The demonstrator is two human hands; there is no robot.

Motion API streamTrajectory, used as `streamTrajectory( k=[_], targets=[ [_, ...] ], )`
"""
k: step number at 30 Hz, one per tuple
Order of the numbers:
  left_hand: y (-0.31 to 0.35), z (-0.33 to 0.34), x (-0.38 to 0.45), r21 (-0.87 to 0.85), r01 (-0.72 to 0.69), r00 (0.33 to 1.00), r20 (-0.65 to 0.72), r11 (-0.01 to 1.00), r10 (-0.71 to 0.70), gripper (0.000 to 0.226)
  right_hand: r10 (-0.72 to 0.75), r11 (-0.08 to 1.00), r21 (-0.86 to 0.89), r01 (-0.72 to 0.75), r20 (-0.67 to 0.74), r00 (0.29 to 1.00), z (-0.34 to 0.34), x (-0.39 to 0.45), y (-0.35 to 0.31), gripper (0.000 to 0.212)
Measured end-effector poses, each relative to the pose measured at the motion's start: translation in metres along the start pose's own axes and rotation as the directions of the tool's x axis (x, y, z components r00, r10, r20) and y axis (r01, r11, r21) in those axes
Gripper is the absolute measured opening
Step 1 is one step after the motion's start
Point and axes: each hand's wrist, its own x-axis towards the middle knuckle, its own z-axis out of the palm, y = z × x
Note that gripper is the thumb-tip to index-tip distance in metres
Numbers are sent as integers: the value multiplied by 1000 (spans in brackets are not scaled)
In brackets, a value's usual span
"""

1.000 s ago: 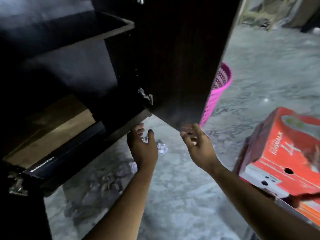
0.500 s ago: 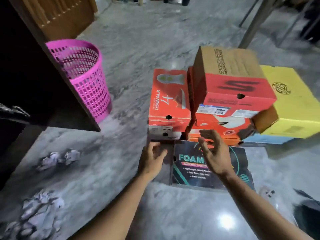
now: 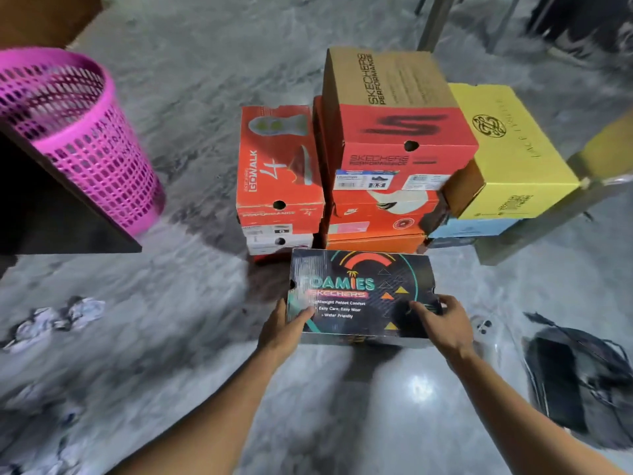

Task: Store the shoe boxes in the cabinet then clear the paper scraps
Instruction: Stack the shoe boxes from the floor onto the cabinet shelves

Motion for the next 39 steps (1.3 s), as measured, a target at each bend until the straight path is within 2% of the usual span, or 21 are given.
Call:
streamTrajectory(
  k=[3,5,8,13,16,19,22,23,25,28,31,34,36,37,39],
  targets=[
    [-3,-31,-13,-26,3,994,-112,1000,-6,62,-98,995,33,97,50,994,0,-26,-15,44],
    [-11,-56,-18,-37,-18,983,-186,999,10,64,-185,979,102,175,96,978,8,-46,-27,44],
    [-21,-106,-29,-28,-43,955,-293,999,33,70,-335,937,176,301,215,917,29,-70,-58,50],
    [-42,-206,-60,-52,-38,873,-488,998,8,48,-499,866,267,422,415,761,89,-103,-126,57],
    [-57,-258,-84,-106,-72,805,-594,992,-6,33,-573,818,301,490,499,650,124,-125,-170,53],
    [-70,-307,-112,-215,-123,698,-713,969,-70,19,-658,746,352,566,525,541,160,-152,-217,43],
    [-75,-350,-145,-323,-190,646,-752,927,-129,30,-730,675,440,593,516,448,191,-185,-266,44],
    [-77,-362,-153,-310,-252,594,-797,917,-106,32,-753,650,469,598,503,423,197,-196,-283,42],
    [-84,-391,-180,-341,-349,469,-870,873,-152,35,-798,595,534,601,484,360,214,-228,-323,38],
    [-96,-422,-218,-362,-423,335,-914,831,-228,45,-828,553,601,577,471,304,239,-274,-378,34],
    [-116,-447,-257,-283,-425,124,-959,860,-254,53,-834,540,638,549,494,246,267,-329,-430,51],
    [-135,-470,-273,-284,-495,-83,-925,821,-370,62,-843,517,659,546,503,192,293,-391,-471,67],
    [-144,-485,-279,-281,-527,-211,-871,802,-444,75,-857,493,677,547,486,172,311,-427,-493,69],
    [-151,-493,-283,-281,-543,-260,-840,791,-477,81,-857,489,677,549,492,156,322,-448,-502,63],
    [-160,-504,-290,-273,-602,-301,-793,750,-530,79,-848,487,676,553,517,115,343,-484,-515,47]
  ],
)
